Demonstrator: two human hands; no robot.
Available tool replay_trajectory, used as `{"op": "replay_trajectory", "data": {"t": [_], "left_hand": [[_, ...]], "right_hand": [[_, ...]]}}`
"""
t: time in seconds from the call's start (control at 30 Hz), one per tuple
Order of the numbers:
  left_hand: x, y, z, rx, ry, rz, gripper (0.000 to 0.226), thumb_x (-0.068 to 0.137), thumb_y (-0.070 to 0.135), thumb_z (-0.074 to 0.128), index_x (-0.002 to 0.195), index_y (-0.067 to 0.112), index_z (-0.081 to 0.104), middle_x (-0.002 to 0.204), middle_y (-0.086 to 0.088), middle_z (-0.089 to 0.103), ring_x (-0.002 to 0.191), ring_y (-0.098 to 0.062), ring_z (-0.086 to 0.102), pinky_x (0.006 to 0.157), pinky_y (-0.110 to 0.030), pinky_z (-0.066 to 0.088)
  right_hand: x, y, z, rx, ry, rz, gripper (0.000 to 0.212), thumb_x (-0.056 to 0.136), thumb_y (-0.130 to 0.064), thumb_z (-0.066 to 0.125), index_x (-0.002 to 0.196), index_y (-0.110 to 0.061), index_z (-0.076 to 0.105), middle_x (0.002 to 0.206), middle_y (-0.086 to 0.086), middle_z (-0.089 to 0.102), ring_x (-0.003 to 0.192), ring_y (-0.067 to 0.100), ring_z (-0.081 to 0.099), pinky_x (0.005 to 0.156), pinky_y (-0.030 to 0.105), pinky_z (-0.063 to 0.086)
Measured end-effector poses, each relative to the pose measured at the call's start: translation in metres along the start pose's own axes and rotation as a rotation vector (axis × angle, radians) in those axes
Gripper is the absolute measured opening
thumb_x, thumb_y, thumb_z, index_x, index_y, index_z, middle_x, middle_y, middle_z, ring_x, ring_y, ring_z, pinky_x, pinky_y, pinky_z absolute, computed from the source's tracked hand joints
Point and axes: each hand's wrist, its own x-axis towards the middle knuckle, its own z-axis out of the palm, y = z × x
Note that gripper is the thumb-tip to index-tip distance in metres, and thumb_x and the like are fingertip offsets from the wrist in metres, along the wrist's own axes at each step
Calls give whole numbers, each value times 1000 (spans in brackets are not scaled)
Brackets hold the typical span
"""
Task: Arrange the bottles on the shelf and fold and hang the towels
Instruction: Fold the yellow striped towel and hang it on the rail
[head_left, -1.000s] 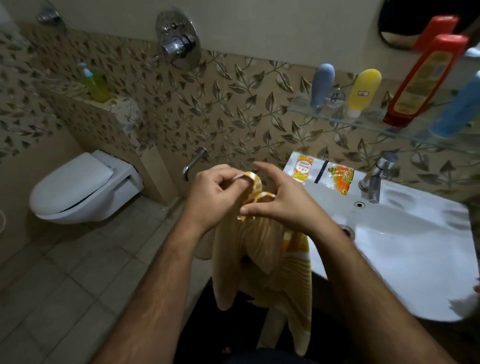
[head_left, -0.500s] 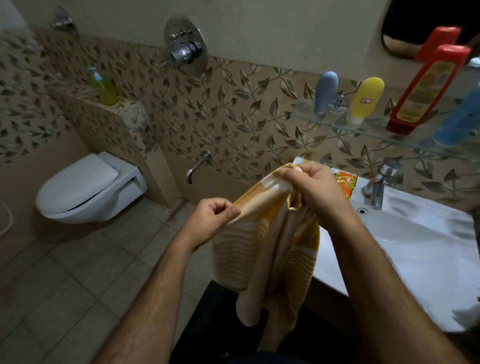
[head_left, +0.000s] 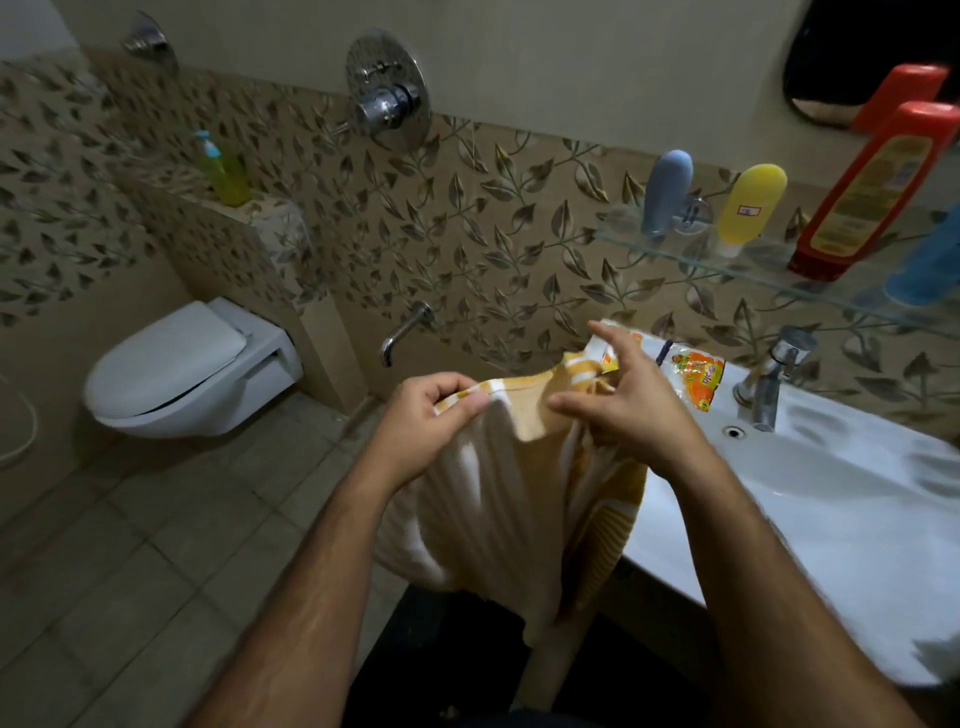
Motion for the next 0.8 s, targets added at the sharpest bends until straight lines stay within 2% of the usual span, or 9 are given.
{"op": "replay_trajectory", "data": {"t": [0.1, 0.17, 0.2, 0.27, 0.33, 0.4, 0.57, 0.67, 0.8], "left_hand": [[9, 19, 0, 225, -126, 79, 12, 85, 30, 71, 87, 19, 76, 81, 8, 74, 76, -2, 65, 70, -25, 48], [13, 29, 0, 278, -223, 90, 11, 86, 29, 71, 91, 19, 76, 84, 7, 74, 80, -5, 66, 72, -25, 49], [14, 32, -1, 276, -264, 86, 11, 86, 29, 71, 91, 20, 75, 85, 7, 73, 81, -6, 66, 73, -26, 49], [17, 35, -4, 268, -319, 95, 10, 86, 30, 72, 90, 22, 75, 85, 6, 73, 82, -6, 66, 74, -26, 49], [17, 33, -7, 246, -328, 88, 7, 85, 30, 72, 88, 24, 73, 84, 6, 72, 78, -5, 64, 71, -23, 47], [13, 25, -10, 146, -322, -7, 10, 86, 25, 72, 88, 16, 71, 79, 2, 68, 72, -7, 58, 65, -23, 44], [-5, -2, -28, -95, -155, -217, 11, 84, 14, 71, 80, 6, 65, 66, 7, 63, 60, -3, 55, 54, -16, 44], [-6, -4, -44, -154, -70, -246, 6, 82, 9, 72, 80, 6, 66, 66, 5, 67, 57, -3, 61, 51, -14, 46], [-7, -14, -53, -167, 14, -271, 7, 74, 8, 76, 78, 9, 70, 68, 4, 68, 62, -5, 62, 59, -18, 51]], "right_hand": [[-2, -7, 12, -15, -178, -120, 98, 64, -28, 90, 146, -32, 37, 117, -28, 47, 95, -10, 54, 86, 9, 43], [0, -9, 18, -40, -297, -141, 88, 64, -28, 91, 141, -29, 47, 117, -20, 58, 100, -6, 58, 87, 13, 46], [0, -10, 20, -63, -358, -148, 70, 67, -28, 90, 129, -27, 57, 109, -18, 64, 95, -3, 61, 84, 18, 49], [1, -7, 22, -41, -398, -159, 20, 76, -26, 83, 86, -20, 67, 74, -17, 62, 68, -1, 56, 63, 20, 45], [2, -3, 21, 34, -382, -132, 30, 83, -26, 77, 69, -7, 59, 60, -5, 50, 59, 7, 45, 55, 26, 34], [4, -5, 17, 123, -314, -104, 39, 82, -33, 73, 73, 1, 58, 63, 4, 49, 62, 14, 46, 58, 30, 35], [16, 1, -4, 253, 6, 7, 36, 81, -26, 71, 77, 7, 58, 65, 9, 48, 64, 19, 46, 65, 33, 36], [19, 11, -10, 237, 39, 69, 37, 78, -32, 71, 80, 5, 63, 67, 12, 56, 66, 23, 53, 67, 38, 43], [20, 13, -7, 264, 112, 123, 46, 66, -42, 70, 81, 2, 65, 69, 25, 58, 67, 29, 56, 69, 53, 51]]}}
